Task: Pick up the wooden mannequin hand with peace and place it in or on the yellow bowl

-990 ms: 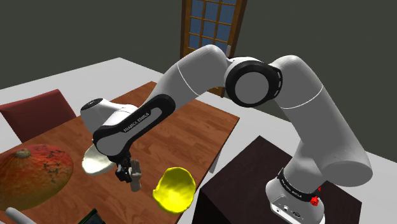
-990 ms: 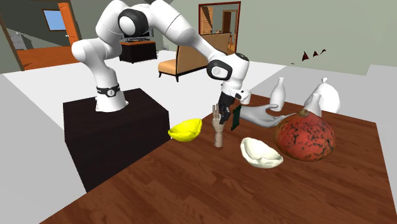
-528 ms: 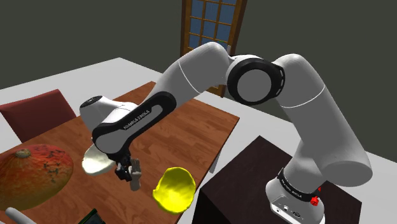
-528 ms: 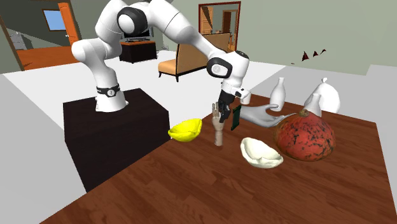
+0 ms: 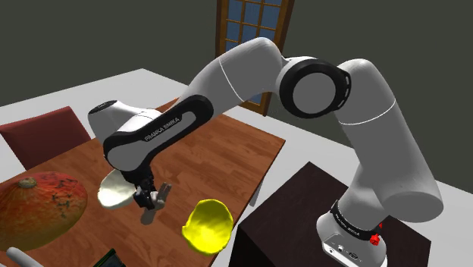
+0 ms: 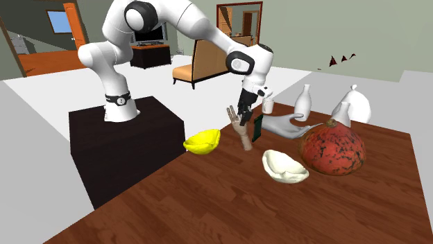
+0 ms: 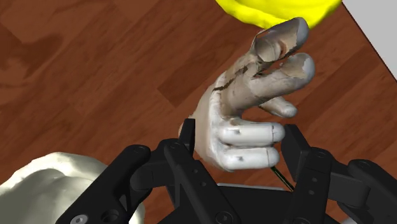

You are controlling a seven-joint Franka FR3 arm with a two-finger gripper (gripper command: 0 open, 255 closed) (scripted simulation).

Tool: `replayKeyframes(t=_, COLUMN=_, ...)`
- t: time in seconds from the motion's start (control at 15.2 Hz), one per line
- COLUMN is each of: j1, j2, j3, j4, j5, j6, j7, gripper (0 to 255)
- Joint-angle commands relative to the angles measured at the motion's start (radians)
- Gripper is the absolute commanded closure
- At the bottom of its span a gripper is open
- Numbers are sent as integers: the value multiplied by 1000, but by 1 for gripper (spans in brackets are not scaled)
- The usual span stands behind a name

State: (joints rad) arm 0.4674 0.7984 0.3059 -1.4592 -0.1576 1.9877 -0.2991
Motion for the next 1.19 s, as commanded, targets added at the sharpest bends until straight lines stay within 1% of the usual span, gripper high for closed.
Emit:
replayKeyframes(t=0.0, j1=-3, j2=-19, j3=3, j4=0, j5=4, j6=-19, j7=-2, gripper=255)
replayKeyframes(t=1.12, j1=-15, j2=-134, j3=25, j4=45, j5=33, j6=-177, j7=-7, gripper=255)
